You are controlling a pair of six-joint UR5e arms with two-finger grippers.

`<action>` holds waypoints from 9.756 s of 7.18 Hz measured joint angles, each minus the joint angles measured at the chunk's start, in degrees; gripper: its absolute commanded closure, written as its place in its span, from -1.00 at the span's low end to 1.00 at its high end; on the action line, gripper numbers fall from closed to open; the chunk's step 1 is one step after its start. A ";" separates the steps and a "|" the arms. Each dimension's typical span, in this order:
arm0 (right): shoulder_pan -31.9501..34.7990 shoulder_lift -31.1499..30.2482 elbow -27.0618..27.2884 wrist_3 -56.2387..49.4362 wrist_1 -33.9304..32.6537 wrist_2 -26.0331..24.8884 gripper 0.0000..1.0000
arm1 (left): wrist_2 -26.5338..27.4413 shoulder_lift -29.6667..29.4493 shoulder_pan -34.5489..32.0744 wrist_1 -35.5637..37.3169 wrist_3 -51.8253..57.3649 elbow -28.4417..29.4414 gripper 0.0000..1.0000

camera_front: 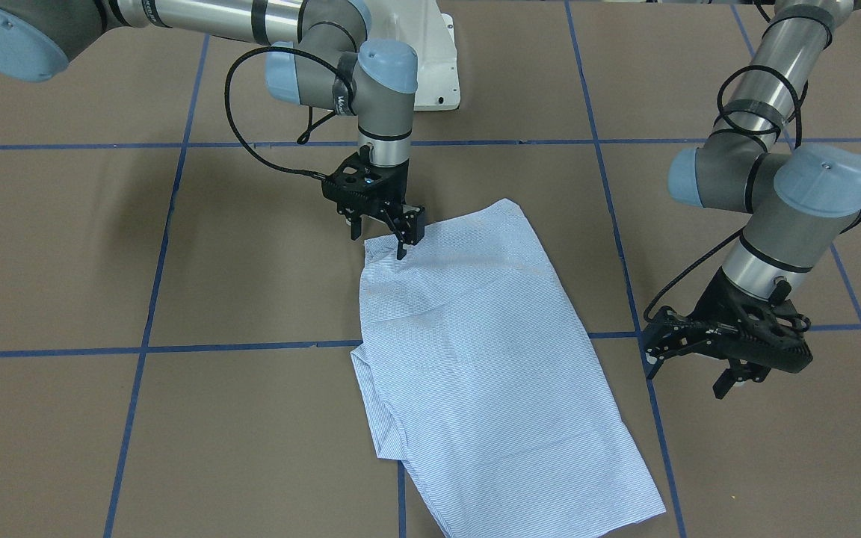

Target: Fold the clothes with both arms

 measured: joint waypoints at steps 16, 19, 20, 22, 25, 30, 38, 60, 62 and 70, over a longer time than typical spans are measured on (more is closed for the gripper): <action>-1.24 -6.38 11.29 5.67 -0.51 -2.78 1.00 | -1.68 5.32 4.15 -0.01 -13.46 -12.98 -1.00; -2.06 -7.25 12.79 5.78 -0.56 -4.14 1.00 | 11.84 15.11 23.32 -0.10 -37.97 -31.19 -1.00; -2.14 -7.29 12.81 5.80 -0.56 -4.37 1.00 | 17.95 16.08 29.47 -0.12 -45.25 -32.80 -0.99; -2.21 -7.42 12.84 5.81 -0.56 -4.78 1.00 | 25.09 16.62 36.08 -0.09 -52.06 -31.25 -0.93; -2.23 -7.47 12.87 5.81 -0.56 -4.90 1.00 | 26.50 15.38 38.09 -0.09 -53.33 -25.91 -0.88; -2.19 -7.38 12.92 5.82 -0.56 -5.20 1.00 | 26.57 14.28 40.90 -0.09 -53.35 -24.63 -0.78; -2.25 -8.25 14.81 5.64 -0.56 -5.22 1.00 | 26.39 14.31 42.47 -0.05 -53.26 -26.16 1.00; 9.81 10.41 -17.52 -5.32 12.22 -2.15 1.00 | 16.87 -1.97 20.30 6.24 -34.85 -7.18 1.00; 9.91 10.49 -19.38 -5.86 13.10 -2.07 0.26 | 16.90 -2.47 20.23 4.28 -34.81 -4.65 0.68; 22.60 -2.13 -3.85 -38.58 4.50 17.23 -1.00 | 10.23 4.53 14.08 3.27 -13.08 -13.37 -1.00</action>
